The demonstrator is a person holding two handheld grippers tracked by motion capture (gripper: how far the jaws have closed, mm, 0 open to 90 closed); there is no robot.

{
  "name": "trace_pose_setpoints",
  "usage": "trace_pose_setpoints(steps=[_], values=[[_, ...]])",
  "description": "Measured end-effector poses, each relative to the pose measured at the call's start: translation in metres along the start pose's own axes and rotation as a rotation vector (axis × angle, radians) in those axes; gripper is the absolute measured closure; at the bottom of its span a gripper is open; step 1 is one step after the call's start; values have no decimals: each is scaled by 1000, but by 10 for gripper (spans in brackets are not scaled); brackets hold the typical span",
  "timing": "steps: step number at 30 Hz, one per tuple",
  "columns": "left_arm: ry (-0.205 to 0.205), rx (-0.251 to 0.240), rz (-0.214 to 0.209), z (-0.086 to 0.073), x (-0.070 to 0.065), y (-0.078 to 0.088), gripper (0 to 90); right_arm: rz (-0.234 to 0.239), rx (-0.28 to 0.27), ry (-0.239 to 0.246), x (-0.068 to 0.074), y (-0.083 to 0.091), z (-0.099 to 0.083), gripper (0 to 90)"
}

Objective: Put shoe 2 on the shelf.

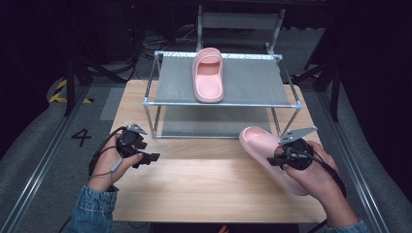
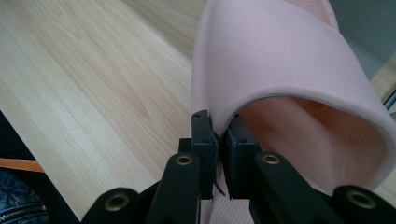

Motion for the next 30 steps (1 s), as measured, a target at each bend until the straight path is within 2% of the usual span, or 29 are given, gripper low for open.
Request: trace_pose_setpoints(steps=[10, 20, 30], values=[[9, 15, -1, -5, 3, 0, 285, -4, -13, 20, 6, 33, 33, 844], [3, 26, -1, -7, 4, 0, 264, -3, -30, 26, 6, 52, 55, 840], [-9, 38, 2, -8, 3, -2, 246, 23, -6, 17, 11, 62, 69, 840]])
Point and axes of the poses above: each handheld gripper's, and its own axes: y roughly backward along the jaws, z roughly out of its top, x roughly to its left, the point moved 6 cm from there along -y, roughly forward along the jaws, and after that the axes turned 11 degrees about z, right-handed, at the moved point
